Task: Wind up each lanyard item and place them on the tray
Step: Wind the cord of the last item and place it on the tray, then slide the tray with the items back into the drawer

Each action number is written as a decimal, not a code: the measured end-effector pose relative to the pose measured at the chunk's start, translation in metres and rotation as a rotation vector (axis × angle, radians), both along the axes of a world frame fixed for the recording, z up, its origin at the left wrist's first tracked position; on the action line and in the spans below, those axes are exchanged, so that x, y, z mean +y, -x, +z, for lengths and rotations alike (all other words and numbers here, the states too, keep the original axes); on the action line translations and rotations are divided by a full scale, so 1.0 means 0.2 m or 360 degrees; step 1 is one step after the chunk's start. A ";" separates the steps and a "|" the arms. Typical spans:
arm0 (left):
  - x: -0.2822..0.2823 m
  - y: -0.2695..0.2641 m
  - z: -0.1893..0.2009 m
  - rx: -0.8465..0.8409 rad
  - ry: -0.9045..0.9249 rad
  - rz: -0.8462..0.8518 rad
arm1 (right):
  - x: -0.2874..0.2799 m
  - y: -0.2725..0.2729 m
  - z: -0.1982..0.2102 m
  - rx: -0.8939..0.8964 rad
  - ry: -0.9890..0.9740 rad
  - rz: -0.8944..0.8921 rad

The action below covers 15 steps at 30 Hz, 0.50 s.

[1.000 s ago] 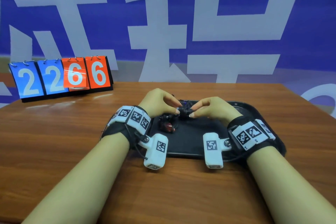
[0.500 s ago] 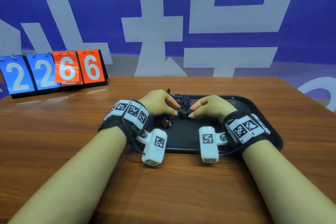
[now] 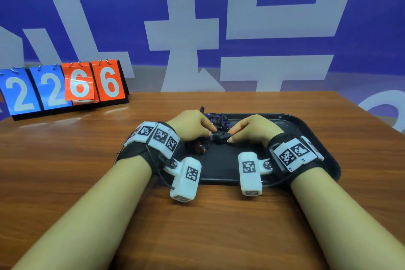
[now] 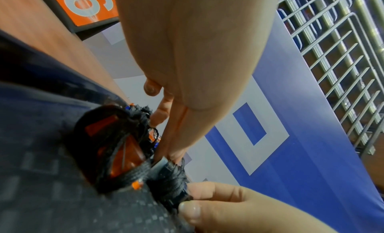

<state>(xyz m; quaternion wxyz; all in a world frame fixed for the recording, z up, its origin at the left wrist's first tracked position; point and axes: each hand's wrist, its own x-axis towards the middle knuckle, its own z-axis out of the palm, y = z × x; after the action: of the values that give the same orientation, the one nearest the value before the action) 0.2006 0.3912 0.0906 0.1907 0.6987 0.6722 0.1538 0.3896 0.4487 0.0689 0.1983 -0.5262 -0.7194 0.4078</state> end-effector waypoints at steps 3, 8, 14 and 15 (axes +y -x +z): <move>-0.01 0.01 0.00 -0.0040 0.0006 -0.0012 | -0.01 0.00 0.01 -0.0002 0.0013 -0.0009; -0.03 0.02 0.02 -0.0352 -0.0184 0.0102 | -0.02 -0.01 0.03 0.0154 -0.0059 -0.0085; -0.10 0.06 0.07 -0.0875 -0.0390 0.0636 | 0.01 -0.07 0.10 0.0205 -0.0179 -0.0428; -0.11 0.06 0.07 -0.0899 -0.0340 0.0715 | 0.03 -0.09 0.10 0.0118 -0.0213 -0.0498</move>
<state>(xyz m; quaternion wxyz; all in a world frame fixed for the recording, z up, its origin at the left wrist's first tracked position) 0.1888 0.3684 0.1044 0.2563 0.4797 0.7098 0.4477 0.4078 0.4544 0.0899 0.3204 -0.6019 -0.6464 0.3424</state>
